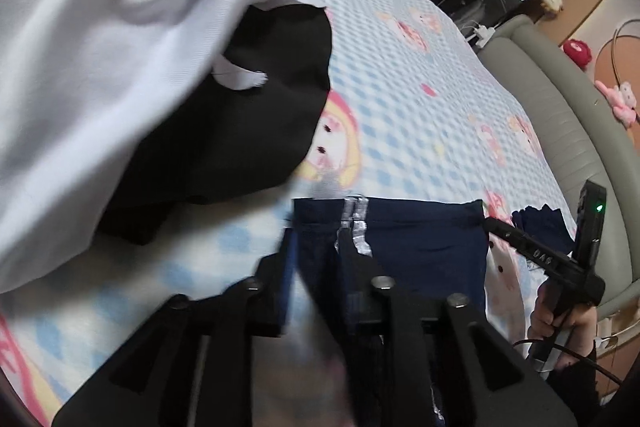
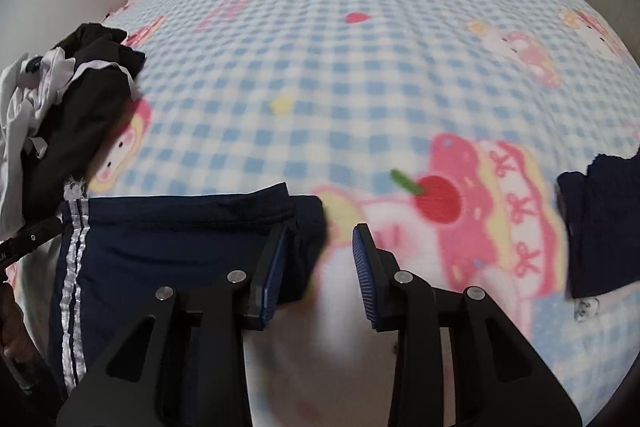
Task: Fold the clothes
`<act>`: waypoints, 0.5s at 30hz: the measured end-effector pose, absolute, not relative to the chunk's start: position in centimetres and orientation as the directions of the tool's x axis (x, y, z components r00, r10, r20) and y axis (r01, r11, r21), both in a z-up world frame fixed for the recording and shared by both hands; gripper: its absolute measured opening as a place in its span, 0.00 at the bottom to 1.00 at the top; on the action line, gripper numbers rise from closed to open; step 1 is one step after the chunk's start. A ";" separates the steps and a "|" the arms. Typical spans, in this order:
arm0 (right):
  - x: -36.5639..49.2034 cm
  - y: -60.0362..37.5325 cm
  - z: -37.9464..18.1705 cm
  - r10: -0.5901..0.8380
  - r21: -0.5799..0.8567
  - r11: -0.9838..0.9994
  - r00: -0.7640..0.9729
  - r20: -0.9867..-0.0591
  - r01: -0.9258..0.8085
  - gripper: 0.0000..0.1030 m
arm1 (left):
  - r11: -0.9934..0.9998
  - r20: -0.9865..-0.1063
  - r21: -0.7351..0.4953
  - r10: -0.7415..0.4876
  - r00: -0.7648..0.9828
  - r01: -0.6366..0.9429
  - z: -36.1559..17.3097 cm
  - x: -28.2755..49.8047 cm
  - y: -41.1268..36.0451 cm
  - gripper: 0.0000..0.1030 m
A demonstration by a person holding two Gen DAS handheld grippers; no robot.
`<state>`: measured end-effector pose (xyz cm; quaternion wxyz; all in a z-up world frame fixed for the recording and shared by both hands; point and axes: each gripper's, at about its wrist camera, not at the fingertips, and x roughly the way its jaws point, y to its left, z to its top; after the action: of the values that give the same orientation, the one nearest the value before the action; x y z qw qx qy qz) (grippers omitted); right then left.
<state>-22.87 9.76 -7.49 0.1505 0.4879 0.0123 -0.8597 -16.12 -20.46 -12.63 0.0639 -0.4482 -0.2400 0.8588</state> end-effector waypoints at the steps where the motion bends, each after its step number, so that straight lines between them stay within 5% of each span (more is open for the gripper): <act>1: -22.7 9.9 -7.2 -0.241 0.119 -0.956 -0.489 -0.838 0.267 0.34 | -0.879 -0.741 -0.466 0.325 -0.587 0.100 -12.7 -16.2 -20.2 0.31; 5: -23.5 9.6 -7.7 -0.317 0.189 -0.933 -0.453 -0.834 0.306 0.46 | -0.892 -0.770 -0.437 0.305 -0.561 0.114 -13.6 -16.7 -19.5 0.29; 6: -23.8 9.3 -8.2 -0.314 0.186 -0.933 -0.441 -0.841 0.309 0.46 | -0.898 -0.768 -0.426 0.294 -0.569 0.111 -13.5 -16.6 -19.3 0.23; 7: -24.0 8.9 -9.0 -0.294 0.165 -0.936 -0.428 -0.855 0.312 0.45 | -0.903 -0.765 -0.416 0.284 -0.578 0.107 -13.3 -16.5 -19.1 0.06; 11: -23.8 9.3 -9.8 -0.266 0.145 -0.946 -0.439 -0.858 0.290 0.21 | -0.927 -0.757 -0.373 0.280 -0.591 0.038 -11.9 -16.8 -17.9 0.06; 15: -23.2 10.3 -8.4 -0.162 0.034 -0.969 -0.531 -0.832 0.243 0.09 | -0.922 -0.753 -0.385 0.291 -0.590 0.037 -11.7 -17.8 -18.3 0.06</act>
<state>-23.20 10.28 -8.38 0.1158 0.4702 0.0430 -0.8738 -17.80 -18.28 -11.68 0.0728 -0.4471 -0.1833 0.8725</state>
